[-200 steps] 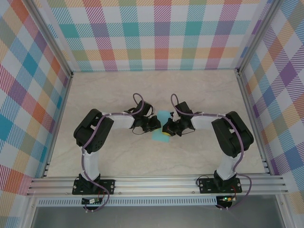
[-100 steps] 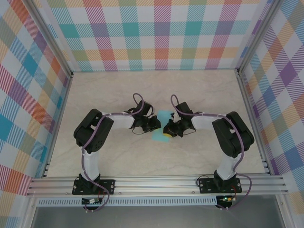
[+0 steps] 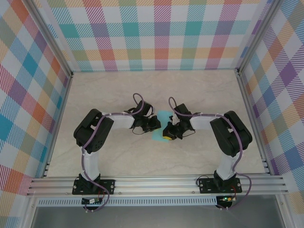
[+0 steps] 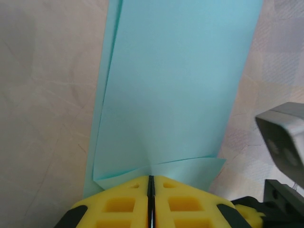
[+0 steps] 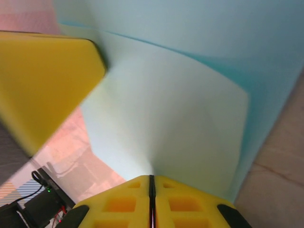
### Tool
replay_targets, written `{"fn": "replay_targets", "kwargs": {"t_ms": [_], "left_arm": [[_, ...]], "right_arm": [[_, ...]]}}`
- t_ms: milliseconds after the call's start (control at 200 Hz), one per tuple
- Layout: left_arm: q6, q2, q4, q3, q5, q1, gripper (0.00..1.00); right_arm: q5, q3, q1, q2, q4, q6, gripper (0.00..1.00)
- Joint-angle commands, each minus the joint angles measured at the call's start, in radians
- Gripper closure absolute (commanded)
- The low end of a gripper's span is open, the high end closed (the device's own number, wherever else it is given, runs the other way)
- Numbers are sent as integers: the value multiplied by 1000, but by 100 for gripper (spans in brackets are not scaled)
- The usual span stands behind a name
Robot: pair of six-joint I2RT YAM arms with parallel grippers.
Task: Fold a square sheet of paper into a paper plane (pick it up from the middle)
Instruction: Fold the triangle a second time at the center of the table.
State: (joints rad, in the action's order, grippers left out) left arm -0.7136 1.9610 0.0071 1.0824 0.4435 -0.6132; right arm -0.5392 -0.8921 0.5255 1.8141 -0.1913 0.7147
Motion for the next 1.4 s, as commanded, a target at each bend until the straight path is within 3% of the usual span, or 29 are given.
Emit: {"fn": "replay_targets", "kwargs": {"t_ms": [0, 225, 740, 1270, 1395], "left_arm": [[2, 42, -56, -25, -49, -3, 90], [2, 43, -54, -28, -55, -3, 90], [4, 45, -56, -27, -52, -3, 91], [4, 41, -55, -25, -45, -3, 90], [4, 32, -50, -21, -31, -3, 90]], "right_arm": [[34, 31, 2, 28, -66, -60, 90], [-37, 87, 1, -36, -7, -44, 89], [-53, 219, -19, -88, 102, 9, 87], [70, 170, -18, -200, -70, -63, 86], [94, 155, -30, -245, -60, -31, 81]]}}
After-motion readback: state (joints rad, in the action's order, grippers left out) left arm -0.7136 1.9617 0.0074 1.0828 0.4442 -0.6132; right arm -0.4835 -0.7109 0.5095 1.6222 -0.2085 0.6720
